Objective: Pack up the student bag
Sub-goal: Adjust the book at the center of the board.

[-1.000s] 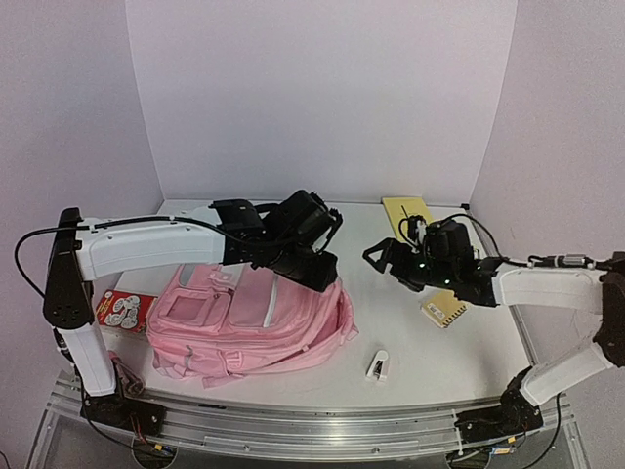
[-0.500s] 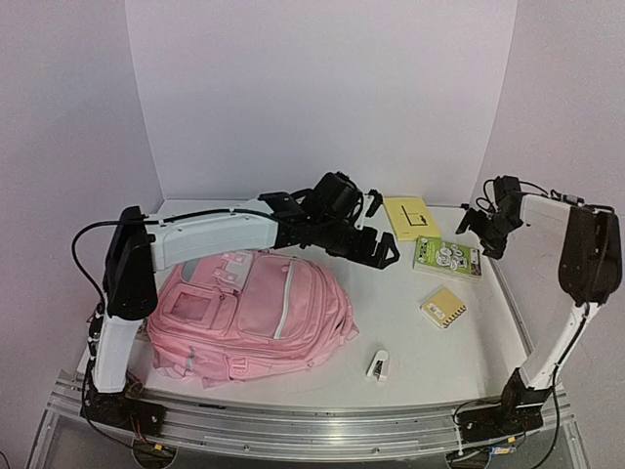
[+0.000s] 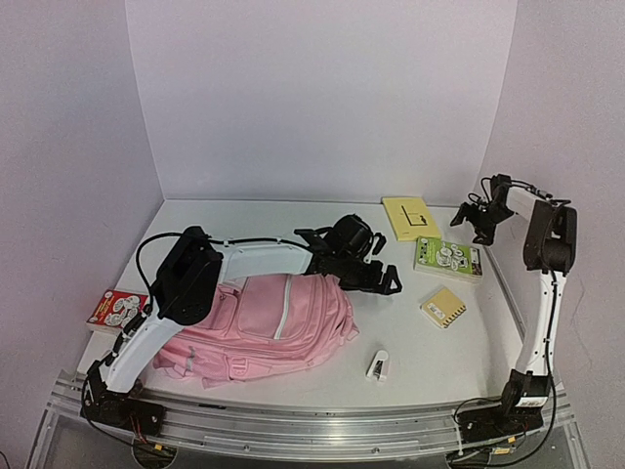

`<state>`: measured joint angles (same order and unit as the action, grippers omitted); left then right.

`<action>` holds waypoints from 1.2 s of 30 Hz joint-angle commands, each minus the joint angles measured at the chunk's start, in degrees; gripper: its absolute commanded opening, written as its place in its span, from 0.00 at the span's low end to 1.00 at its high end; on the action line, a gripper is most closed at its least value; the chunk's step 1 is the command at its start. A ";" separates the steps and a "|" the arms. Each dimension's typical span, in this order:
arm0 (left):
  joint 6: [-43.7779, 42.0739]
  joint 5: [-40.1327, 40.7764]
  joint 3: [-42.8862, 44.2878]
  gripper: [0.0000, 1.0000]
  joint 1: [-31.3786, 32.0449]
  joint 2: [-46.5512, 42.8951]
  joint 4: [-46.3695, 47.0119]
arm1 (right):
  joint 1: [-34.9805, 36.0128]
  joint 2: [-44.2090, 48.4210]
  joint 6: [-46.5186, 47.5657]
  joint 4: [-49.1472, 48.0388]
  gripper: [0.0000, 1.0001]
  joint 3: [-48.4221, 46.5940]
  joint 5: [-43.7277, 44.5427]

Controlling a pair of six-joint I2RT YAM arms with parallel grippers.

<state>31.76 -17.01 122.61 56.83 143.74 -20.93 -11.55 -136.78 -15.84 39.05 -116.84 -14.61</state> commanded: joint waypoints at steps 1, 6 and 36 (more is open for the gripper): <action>2.28 -2.07 4.12 1.00 -0.13 0.97 1.95 | -0.14 -4.39 5.38 4.55 0.96 -4.20 -4.51; 4.17 -4.05 5.14 1.00 -0.51 2.57 3.09 | -0.14 -7.79 8.88 14.51 0.90 -10.93 -6.55; 27.07 -9.49 5.00 0.08 -3.75 14.97 13.59 | 15.14 26.28 -18.71 -20.45 0.75 44.35 -26.03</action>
<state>56.72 -25.02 128.44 52.37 156.27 -5.28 2.92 -115.42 -22.53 38.14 -77.15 -32.29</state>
